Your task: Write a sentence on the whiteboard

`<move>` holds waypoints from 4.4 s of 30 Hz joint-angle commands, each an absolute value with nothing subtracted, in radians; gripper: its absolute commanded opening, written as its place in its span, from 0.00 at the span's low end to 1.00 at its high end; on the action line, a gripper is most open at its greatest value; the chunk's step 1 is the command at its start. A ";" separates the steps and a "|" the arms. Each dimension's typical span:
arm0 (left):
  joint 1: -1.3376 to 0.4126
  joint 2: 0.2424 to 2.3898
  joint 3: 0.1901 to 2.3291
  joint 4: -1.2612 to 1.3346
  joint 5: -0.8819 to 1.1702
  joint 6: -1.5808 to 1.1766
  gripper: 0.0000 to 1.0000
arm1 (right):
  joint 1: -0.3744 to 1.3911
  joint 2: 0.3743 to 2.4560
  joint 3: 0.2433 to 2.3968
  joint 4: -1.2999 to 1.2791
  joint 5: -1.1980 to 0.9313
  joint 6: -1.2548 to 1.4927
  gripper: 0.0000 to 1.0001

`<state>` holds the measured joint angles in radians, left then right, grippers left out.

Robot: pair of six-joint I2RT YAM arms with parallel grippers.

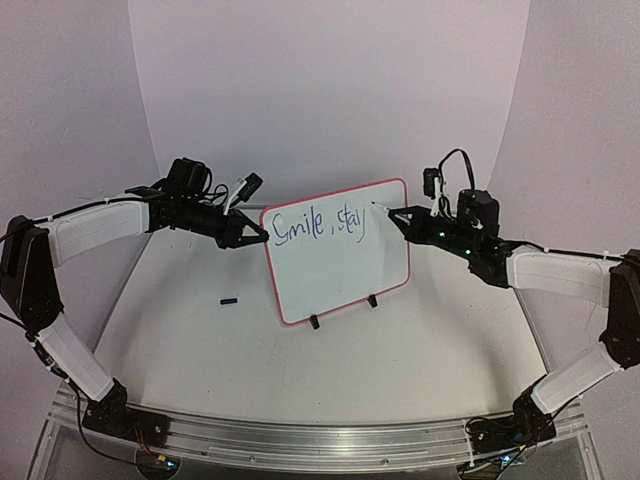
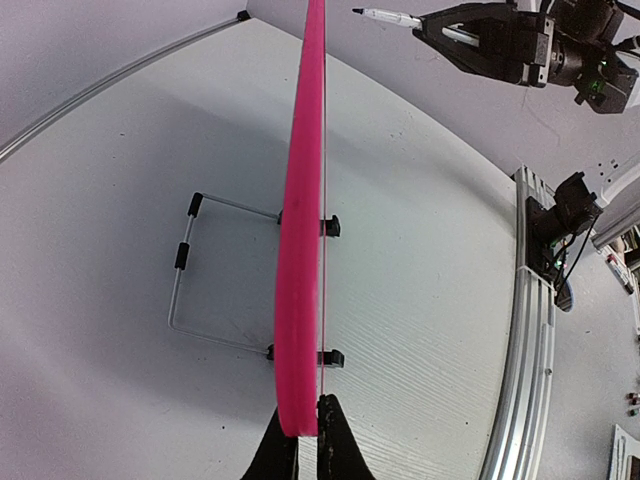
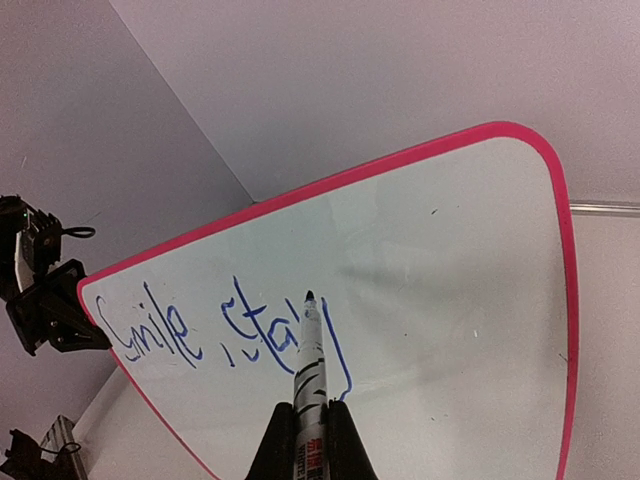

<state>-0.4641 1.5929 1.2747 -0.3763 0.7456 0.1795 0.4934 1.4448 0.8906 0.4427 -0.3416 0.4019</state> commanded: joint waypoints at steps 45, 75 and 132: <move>-0.489 1.641 1.272 -0.488 0.713 0.219 0.00 | 0.493 1.435 0.842 0.507 -0.271 0.434 0.00; -0.489 1.639 1.273 -0.492 0.709 0.221 0.00 | 0.494 1.496 0.822 0.512 -0.172 0.465 0.00; -0.494 1.639 1.270 -0.489 0.706 0.221 0.00 | 0.449 1.419 0.828 0.487 -0.301 0.428 0.00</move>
